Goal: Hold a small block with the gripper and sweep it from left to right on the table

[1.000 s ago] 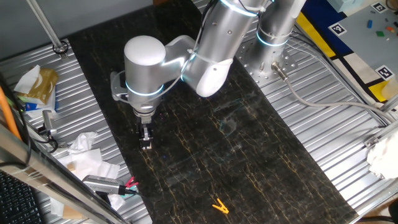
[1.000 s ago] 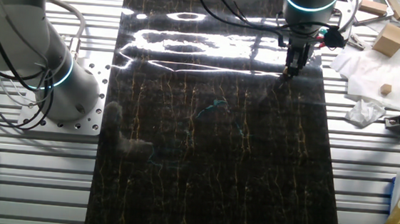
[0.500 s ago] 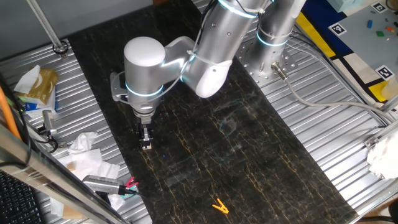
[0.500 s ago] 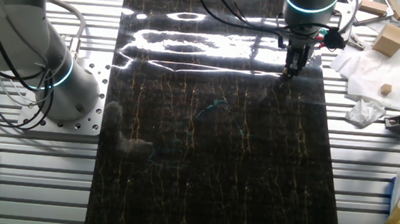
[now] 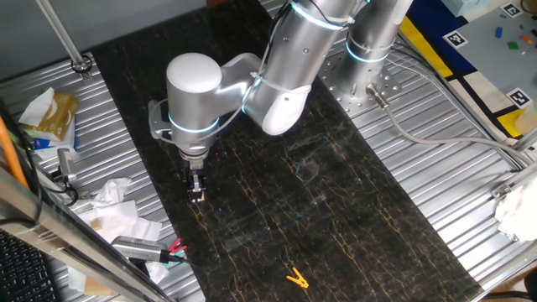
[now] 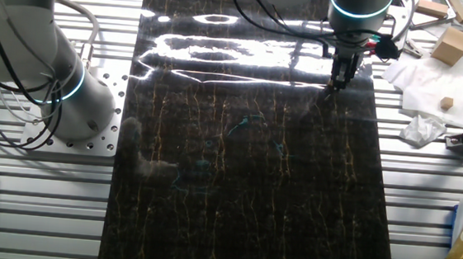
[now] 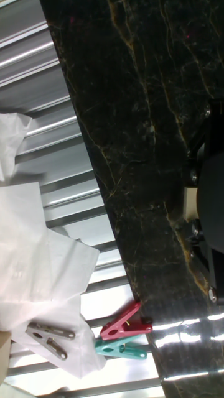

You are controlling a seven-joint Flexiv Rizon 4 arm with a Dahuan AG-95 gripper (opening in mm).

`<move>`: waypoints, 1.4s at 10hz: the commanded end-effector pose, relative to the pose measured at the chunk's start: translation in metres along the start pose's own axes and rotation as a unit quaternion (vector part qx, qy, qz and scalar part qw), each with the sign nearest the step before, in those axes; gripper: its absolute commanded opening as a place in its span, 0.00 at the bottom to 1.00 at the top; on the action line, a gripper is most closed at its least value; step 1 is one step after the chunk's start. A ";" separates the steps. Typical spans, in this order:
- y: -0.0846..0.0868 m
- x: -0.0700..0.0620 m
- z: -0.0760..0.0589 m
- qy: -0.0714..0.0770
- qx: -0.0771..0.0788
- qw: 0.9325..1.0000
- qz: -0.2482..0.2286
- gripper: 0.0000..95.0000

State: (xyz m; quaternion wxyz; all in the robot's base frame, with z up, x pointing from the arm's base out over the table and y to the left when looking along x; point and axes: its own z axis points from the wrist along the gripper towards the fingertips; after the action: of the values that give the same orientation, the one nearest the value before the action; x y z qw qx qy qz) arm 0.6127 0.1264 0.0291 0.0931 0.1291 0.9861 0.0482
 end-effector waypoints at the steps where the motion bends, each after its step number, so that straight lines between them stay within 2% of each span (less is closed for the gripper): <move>1: 0.001 0.000 -0.001 0.000 0.002 1.000 0.002 0.40; 3: 0.001 0.000 -0.001 0.001 0.003 1.000 0.001 0.40; 4: 0.001 0.000 -0.001 0.002 0.003 1.000 0.002 0.20; 10: 0.002 0.000 0.000 0.003 0.002 1.000 0.002 0.20; 14: 0.010 0.004 -0.001 0.000 0.000 1.000 0.002 0.20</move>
State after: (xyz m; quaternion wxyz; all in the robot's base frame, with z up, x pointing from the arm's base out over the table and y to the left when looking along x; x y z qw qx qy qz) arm 0.6114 0.1378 0.0302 0.0928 0.1309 0.9859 0.0480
